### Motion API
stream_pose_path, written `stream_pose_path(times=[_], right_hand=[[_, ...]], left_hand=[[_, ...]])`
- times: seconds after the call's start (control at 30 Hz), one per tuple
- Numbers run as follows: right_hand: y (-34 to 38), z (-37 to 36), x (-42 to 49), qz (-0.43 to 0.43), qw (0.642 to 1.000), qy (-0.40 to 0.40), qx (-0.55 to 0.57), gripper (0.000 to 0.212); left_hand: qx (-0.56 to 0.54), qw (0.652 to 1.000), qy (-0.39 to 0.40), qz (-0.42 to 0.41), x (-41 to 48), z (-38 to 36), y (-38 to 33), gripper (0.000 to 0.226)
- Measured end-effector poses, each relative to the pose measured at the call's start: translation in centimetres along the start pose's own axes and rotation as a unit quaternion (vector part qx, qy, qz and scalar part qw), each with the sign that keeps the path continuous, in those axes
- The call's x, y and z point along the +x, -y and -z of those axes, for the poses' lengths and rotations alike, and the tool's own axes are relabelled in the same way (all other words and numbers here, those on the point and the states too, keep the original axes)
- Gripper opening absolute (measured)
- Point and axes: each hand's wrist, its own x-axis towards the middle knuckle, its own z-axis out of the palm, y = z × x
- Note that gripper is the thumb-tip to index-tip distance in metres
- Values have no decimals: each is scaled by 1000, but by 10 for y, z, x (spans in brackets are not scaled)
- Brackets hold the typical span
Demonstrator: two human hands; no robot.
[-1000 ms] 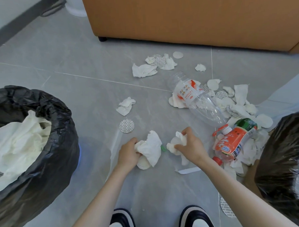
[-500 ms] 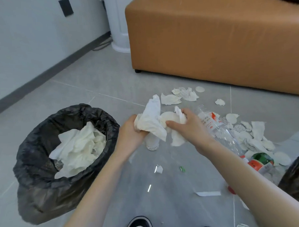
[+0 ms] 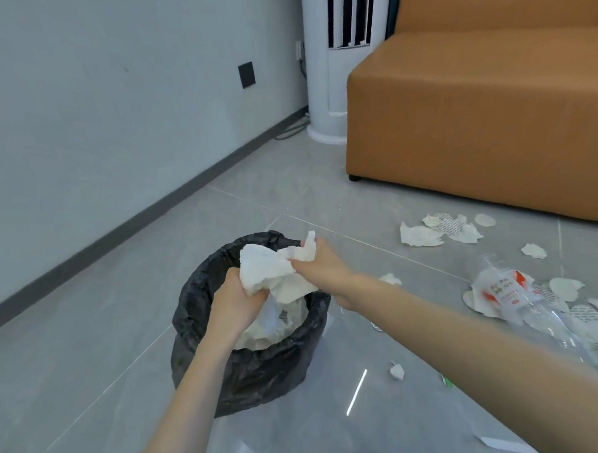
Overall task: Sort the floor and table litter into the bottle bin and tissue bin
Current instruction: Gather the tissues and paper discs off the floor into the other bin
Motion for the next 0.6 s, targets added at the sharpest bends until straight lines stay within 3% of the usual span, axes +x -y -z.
stream_pose_path(times=[0.1,0.2,0.43,0.6], right_hand=[[-8,-2,-3,-43,996,51,51,70],[-16,11,-9,-28,997,70,19,63],[-48,61,-15,-34,997,-65,9,29],[-100,97,-16,-87,989,-111,-36,20]], left_hand=[[35,998,41,17,-1,6,7,62],[39,997,54,29,-4,8,3,99],[1,994,3,-106,-3,-17,-40,57],[-12,985,22,-170,-6,-66,-78,46]])
